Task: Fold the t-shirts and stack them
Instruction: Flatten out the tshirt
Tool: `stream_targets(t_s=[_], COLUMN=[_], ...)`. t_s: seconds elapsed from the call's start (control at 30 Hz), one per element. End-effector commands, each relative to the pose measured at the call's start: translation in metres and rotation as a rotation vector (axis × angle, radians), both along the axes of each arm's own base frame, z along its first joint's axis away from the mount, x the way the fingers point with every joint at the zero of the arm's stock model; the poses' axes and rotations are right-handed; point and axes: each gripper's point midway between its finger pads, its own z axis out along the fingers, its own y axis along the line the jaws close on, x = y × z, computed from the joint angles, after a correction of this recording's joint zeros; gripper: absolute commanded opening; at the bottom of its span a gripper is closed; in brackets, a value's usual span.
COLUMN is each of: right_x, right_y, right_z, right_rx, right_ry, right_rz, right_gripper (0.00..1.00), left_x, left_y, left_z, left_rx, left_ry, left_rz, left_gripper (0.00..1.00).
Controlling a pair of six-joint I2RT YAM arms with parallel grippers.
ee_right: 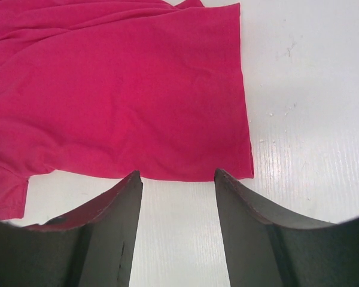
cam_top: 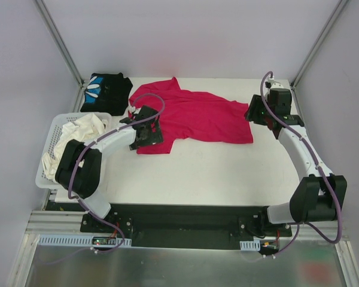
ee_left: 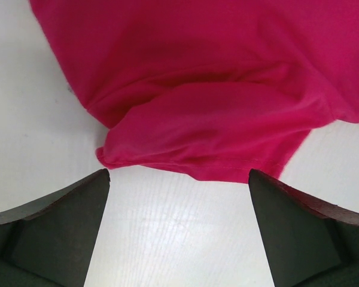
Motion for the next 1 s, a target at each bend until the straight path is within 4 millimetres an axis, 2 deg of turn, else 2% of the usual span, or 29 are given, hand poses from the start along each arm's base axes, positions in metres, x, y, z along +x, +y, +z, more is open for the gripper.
stream_targets(t_s=[0.0, 0.13, 0.3, 0.47, 0.63, 0.8, 0.9, 0.97], right_x=[-0.002, -0.003, -0.002, -0.003, -0.007, -0.009, -0.009, -0.009], right_y=[0.000, -0.003, -0.002, -0.004, -0.002, -0.005, -0.007, -0.007], right_z=[0.009, 0.007, 0.006, 0.008, 0.013, 0.017, 0.019, 0.019], right_rx=[0.017, 0.020, 0.026, 0.029, 0.042, 0.033, 0.031, 0.029], right_ry=[-0.028, -0.023, -0.021, -0.028, -0.044, -0.053, -0.056, -0.056], right_rz=[0.000, -0.005, -0.002, -0.007, 0.006, -0.009, -0.013, -0.013], right_gripper=[0.54, 0.54, 0.54, 0.49, 0.48, 0.47, 0.47, 0.46], left_x=[0.002, -0.004, -0.009, -0.012, -0.004, 0.005, 0.005, 0.002], left_y=[0.022, 0.032, 0.032, 0.038, 0.035, 0.030, 0.026, 0.028], left_z=[0.008, -0.001, -0.005, -0.008, -0.008, -0.018, -0.025, -0.028], left_rx=[0.064, 0.064, 0.043, 0.054, 0.038, 0.022, -0.001, -0.009], left_ry=[-0.070, -0.057, -0.040, -0.040, -0.085, -0.097, -0.090, -0.087], left_rz=[0.098, 0.121, 0.132, 0.160, 0.159, 0.133, 0.125, 0.139], left_gripper=[0.99, 0.99, 0.99, 0.99, 0.99, 0.97, 0.91, 0.92])
